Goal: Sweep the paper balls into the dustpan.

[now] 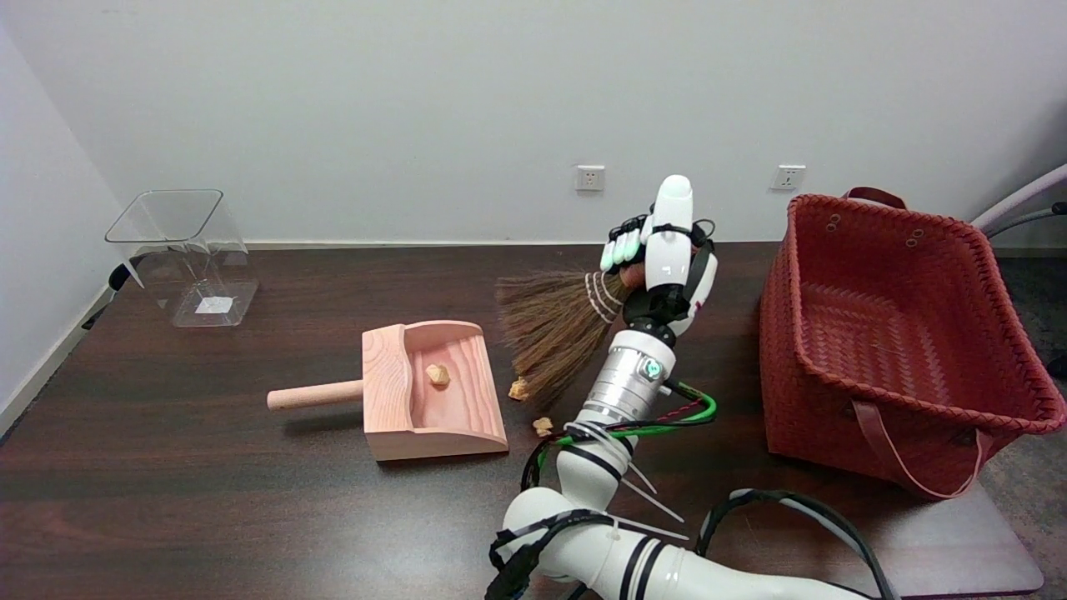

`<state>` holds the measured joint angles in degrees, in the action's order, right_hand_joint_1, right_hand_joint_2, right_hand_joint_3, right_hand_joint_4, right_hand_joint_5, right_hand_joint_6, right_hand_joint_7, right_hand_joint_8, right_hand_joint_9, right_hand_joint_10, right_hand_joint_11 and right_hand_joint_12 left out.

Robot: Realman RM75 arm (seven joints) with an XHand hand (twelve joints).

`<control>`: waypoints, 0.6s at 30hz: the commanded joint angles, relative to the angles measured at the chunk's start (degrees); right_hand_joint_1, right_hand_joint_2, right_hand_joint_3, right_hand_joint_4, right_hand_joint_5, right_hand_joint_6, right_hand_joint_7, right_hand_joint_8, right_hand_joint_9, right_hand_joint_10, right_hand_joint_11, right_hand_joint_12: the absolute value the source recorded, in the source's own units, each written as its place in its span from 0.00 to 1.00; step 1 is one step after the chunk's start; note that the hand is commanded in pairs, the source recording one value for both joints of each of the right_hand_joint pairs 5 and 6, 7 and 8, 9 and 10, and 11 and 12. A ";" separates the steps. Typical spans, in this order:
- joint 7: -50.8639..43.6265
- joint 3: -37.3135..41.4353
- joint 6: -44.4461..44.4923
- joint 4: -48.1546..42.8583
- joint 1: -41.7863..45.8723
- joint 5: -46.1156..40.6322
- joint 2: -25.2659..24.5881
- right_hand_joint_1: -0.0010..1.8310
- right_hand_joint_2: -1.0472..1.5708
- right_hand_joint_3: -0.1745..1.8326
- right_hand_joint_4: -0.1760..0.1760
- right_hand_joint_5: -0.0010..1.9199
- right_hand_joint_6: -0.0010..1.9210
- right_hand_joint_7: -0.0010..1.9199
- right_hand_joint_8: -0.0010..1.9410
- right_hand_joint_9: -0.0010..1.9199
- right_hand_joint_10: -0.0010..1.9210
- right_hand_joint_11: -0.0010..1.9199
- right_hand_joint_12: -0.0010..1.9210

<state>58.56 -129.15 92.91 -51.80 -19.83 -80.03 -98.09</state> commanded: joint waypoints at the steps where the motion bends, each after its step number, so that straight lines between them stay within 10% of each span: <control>1: -21.67 -0.39 2.52 -16.20 6.06 12.40 3.26 0.29 1.00 0.00 0.50 1.00 1.00 1.00 0.99 1.00 1.00 1.00 1.00; 18: -64.81 -3.43 1.43 -22.34 10.12 25.07 0.94 0.35 1.00 0.00 0.50 1.00 1.00 1.00 0.99 1.00 1.00 1.00 1.00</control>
<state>30.04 -130.19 94.71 -66.47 -14.35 -67.53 -95.64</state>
